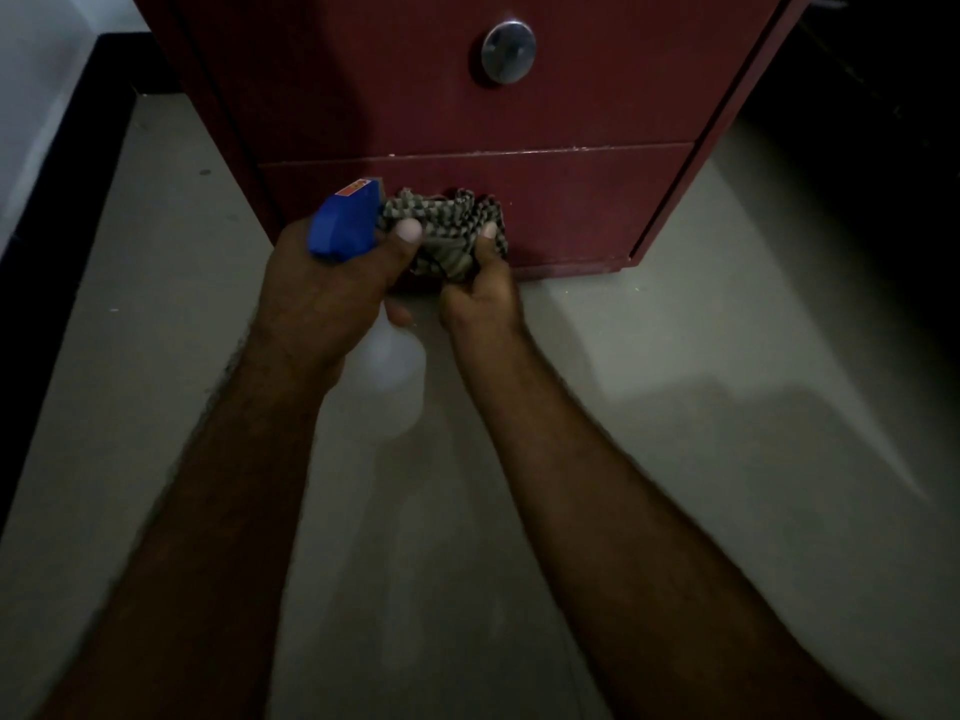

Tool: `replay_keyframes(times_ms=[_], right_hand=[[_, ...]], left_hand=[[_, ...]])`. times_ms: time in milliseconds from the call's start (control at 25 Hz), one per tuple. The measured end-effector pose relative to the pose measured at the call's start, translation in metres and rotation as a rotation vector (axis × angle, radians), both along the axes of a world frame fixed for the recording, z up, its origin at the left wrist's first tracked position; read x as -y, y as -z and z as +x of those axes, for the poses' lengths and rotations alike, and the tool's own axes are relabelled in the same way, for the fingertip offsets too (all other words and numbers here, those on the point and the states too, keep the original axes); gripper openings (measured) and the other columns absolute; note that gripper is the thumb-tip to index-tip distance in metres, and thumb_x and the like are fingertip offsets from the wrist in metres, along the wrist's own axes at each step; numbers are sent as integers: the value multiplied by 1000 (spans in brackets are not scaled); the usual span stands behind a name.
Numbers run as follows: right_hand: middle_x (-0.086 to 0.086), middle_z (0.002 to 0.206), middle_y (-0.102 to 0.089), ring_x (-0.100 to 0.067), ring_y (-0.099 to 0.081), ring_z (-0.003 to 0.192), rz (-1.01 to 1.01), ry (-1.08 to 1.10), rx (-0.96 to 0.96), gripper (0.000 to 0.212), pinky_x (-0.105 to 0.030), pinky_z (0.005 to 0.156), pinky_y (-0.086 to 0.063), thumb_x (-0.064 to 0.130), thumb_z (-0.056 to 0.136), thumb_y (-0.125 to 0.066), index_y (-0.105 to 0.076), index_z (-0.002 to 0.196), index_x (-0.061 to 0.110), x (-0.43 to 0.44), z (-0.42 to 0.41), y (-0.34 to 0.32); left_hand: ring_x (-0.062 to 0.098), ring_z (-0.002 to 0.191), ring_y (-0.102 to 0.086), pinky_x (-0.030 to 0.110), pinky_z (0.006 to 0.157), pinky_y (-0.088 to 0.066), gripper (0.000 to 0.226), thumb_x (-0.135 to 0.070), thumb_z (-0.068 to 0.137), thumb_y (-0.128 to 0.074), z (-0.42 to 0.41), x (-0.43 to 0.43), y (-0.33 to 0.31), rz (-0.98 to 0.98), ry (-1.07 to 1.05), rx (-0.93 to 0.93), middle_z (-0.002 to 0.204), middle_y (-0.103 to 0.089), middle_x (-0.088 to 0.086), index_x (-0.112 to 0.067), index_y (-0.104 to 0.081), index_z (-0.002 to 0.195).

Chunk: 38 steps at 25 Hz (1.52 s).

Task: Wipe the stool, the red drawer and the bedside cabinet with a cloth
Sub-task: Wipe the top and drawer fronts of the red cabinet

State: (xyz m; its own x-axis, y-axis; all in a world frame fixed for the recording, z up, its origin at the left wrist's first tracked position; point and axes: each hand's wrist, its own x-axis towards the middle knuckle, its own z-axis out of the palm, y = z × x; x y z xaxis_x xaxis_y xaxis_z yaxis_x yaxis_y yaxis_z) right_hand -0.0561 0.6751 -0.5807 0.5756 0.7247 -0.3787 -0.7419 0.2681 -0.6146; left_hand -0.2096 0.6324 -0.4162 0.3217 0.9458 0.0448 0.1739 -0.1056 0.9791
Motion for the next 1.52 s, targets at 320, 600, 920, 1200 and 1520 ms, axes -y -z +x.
replay_keyframes(times_ms=[320,600,920,1200,1520], right_hand=[[0,120,-71,-24,-71,108,-324,205,426,77,-46,92,-62,2,65,-94,-56,130,20,29,23,-52],[0,120,-67,-22,-69,104,-498,269,318,77,-33,81,-62,-2,70,-88,-56,137,20,63,64,-37],[-22,116,-74,-40,-72,101,-536,-11,-58,48,-60,87,-59,14,77,-69,-71,124,2,82,57,-19],[-20,117,-75,-41,-74,106,-349,-101,-4,71,-65,88,-59,12,64,-94,-66,129,-1,95,76,-31],[-23,135,-66,-46,-65,122,-222,-69,-175,73,-70,104,-47,18,72,-87,-61,140,6,93,77,-11]], left_hand=[[25,60,-68,37,67,-62,34,-40,90,-73,-6,-6,1,-8,-27,-41,80,-64,14,-8,-61,91],[19,56,-69,33,69,-61,29,-42,91,-73,-9,-4,-3,18,-14,-50,82,-63,11,-15,-59,91],[19,57,-67,36,67,-62,20,-39,91,-73,-10,6,-2,-7,2,-35,83,-60,5,-37,-53,88],[20,57,-67,31,62,-60,35,-39,90,-74,-5,5,-5,-10,-21,-55,90,-62,17,-9,-57,96],[22,58,-68,35,65,-61,35,-40,91,-72,5,14,-7,-4,29,-61,89,-62,15,-9,-57,95]])
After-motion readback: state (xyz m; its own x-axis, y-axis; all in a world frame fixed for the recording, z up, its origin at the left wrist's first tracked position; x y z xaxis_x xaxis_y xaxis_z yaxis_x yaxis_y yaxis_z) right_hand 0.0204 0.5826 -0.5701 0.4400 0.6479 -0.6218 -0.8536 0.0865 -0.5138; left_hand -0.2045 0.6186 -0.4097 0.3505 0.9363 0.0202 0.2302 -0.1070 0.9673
